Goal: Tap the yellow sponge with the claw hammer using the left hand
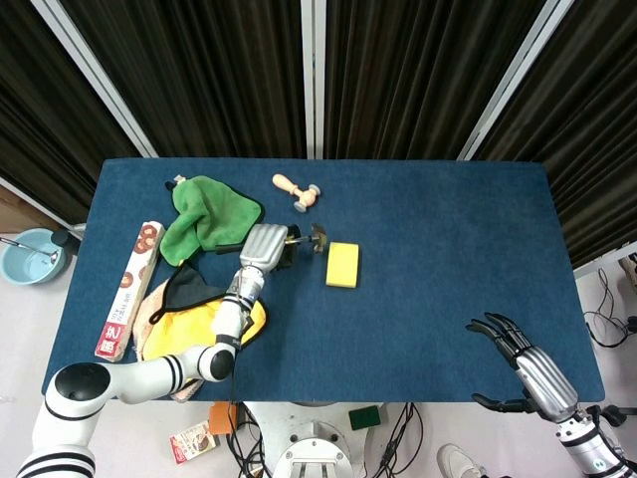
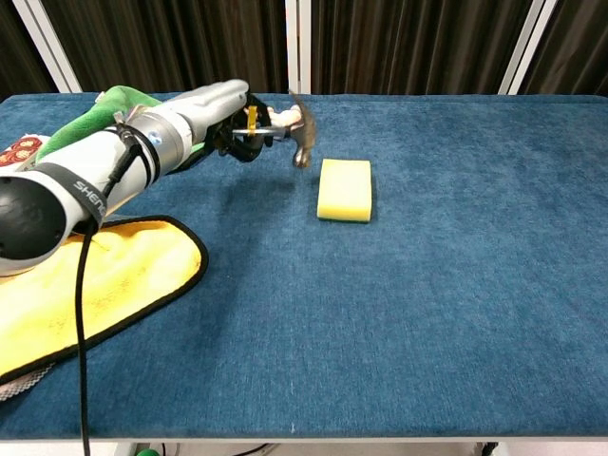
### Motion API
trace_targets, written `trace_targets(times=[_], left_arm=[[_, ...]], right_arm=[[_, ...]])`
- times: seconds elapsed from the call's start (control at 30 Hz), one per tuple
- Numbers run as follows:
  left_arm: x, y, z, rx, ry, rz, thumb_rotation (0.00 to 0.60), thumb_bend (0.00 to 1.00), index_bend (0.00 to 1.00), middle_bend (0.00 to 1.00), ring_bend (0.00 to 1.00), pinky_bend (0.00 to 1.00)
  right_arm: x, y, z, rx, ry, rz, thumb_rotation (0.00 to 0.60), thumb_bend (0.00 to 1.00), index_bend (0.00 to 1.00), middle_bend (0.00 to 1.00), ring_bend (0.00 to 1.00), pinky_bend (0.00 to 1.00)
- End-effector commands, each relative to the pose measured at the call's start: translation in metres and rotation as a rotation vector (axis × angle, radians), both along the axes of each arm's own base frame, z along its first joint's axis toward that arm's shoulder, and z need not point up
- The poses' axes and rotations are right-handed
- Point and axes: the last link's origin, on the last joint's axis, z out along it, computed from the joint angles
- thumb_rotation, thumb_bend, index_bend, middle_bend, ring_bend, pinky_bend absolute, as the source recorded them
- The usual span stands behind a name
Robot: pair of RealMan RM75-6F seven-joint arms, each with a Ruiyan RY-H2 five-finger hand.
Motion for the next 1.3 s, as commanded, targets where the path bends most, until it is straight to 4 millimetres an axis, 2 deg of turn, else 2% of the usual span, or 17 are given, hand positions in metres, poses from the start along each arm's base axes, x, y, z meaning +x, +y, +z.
trace_targets(times=[0.03, 0.3, 0.57, 0.77, 1.03, 1.13, 1.3], left_arm=[[0.004, -0.004, 0.007, -0.018, -0.098, -0.055, 0.589, 0.98, 0.84, 0.82, 0.83, 0.86], [0.021, -0.013, 0.004, -0.098, -0.197, -0.137, 0.589, 1.0, 0.86, 0.85, 0.88, 0.91], [0.031, -0.012, -0.005, -0.104, -0.174, -0.198, 0.597, 1.0, 0.88, 0.87, 0.89, 0.92], [0.026, -0.006, -0.016, -0.07, -0.093, -0.223, 0.599, 1.0, 0.88, 0.87, 0.89, 0.92], [0.007, -0.004, -0.038, -0.052, 0.067, -0.237, 0.6, 1.0, 0.88, 0.87, 0.89, 0.92], [0.007, -0.003, -0.036, -0.038, 0.051, -0.237, 0.6, 1.0, 0.88, 0.87, 0.89, 0.92], [0.017, -0.003, -0.015, -0.024, -0.076, -0.244, 0.6, 1.0, 0.88, 0.87, 0.89, 0.92]], right_arm=[[0.001, 0.0, 0.0, -0.001, 0.001, 0.0, 0.6, 0.13, 0.07, 0.15, 0.0, 0.0], [0.0, 0.001, -0.001, 0.001, 0.004, -0.008, 0.6, 0.13, 0.07, 0.15, 0.0, 0.0], [-0.003, 0.003, 0.001, -0.008, 0.002, -0.024, 0.6, 0.13, 0.07, 0.15, 0.0, 0.0], [-0.005, 0.003, 0.0, -0.006, 0.0, -0.033, 0.6, 0.13, 0.07, 0.15, 0.0, 0.0], [-0.006, 0.002, -0.001, -0.002, 0.001, -0.04, 0.6, 0.13, 0.07, 0.15, 0.0, 0.0], [-0.006, 0.002, 0.0, -0.005, 0.001, -0.038, 0.6, 0.13, 0.07, 0.15, 0.0, 0.0], [-0.004, 0.002, 0.003, -0.019, -0.004, -0.03, 0.6, 0.13, 0.07, 0.15, 0.0, 0.0]])
